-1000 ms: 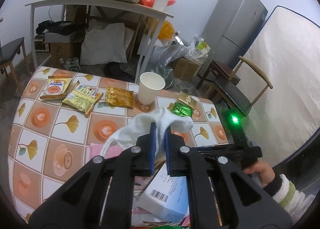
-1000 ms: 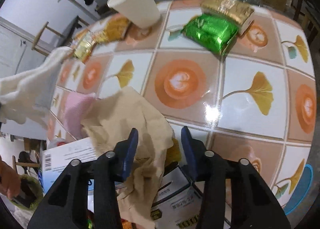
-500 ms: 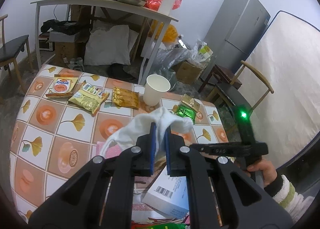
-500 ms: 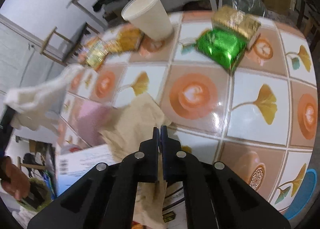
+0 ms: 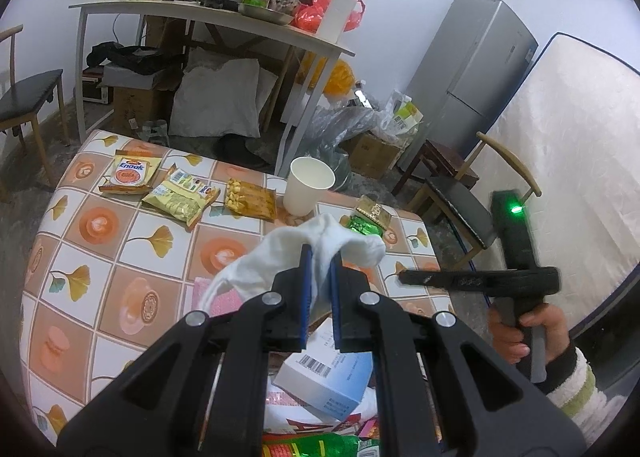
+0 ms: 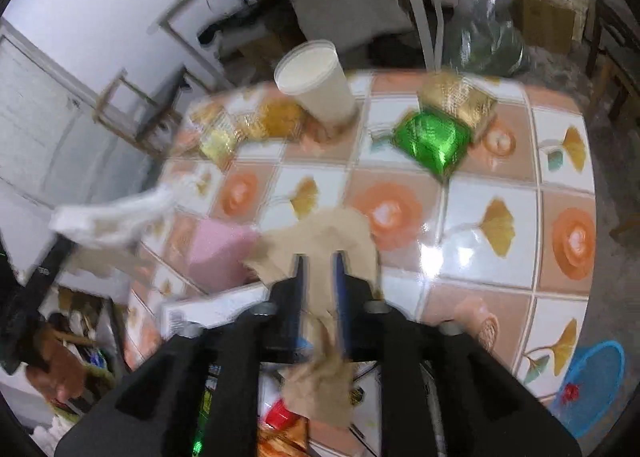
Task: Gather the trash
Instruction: 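Grasp the white tissue with the left tool while the right tool grasps the brown paper, then carry the white tissue and brown paper to the blue wastebasket and release both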
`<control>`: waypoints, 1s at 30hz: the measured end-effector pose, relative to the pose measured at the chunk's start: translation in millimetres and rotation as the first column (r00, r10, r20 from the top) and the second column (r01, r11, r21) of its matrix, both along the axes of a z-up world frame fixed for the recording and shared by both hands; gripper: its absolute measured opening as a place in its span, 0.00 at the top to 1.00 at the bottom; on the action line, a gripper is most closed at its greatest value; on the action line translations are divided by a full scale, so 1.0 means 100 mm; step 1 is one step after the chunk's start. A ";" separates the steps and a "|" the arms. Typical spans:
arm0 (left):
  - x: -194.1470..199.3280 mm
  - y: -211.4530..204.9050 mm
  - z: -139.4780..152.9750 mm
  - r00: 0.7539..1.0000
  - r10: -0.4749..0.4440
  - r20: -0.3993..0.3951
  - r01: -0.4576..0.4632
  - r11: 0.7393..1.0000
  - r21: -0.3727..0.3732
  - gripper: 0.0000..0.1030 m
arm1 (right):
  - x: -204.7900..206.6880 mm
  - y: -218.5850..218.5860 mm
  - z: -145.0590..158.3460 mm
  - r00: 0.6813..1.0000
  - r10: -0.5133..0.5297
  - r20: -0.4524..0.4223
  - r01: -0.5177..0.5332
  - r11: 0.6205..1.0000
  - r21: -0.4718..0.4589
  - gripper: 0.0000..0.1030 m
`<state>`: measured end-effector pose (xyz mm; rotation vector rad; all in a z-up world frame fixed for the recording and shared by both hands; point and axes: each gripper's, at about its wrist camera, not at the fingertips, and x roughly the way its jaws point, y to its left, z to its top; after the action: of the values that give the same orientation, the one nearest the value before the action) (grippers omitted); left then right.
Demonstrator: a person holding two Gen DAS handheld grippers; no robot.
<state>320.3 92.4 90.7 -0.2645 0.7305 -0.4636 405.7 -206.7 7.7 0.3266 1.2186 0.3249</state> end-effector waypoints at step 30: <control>-0.29 0.16 0.21 0.999 0.029 0.039 -0.027 0.999 -0.030 0.93 | -0.19 0.25 0.72 0.987 -0.011 0.162 -0.010 0.991 0.132 0.98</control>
<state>291.8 108.7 111.7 -0.2917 0.6814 -0.4519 386.9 -181.3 79.3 0.4072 1.0387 0.4251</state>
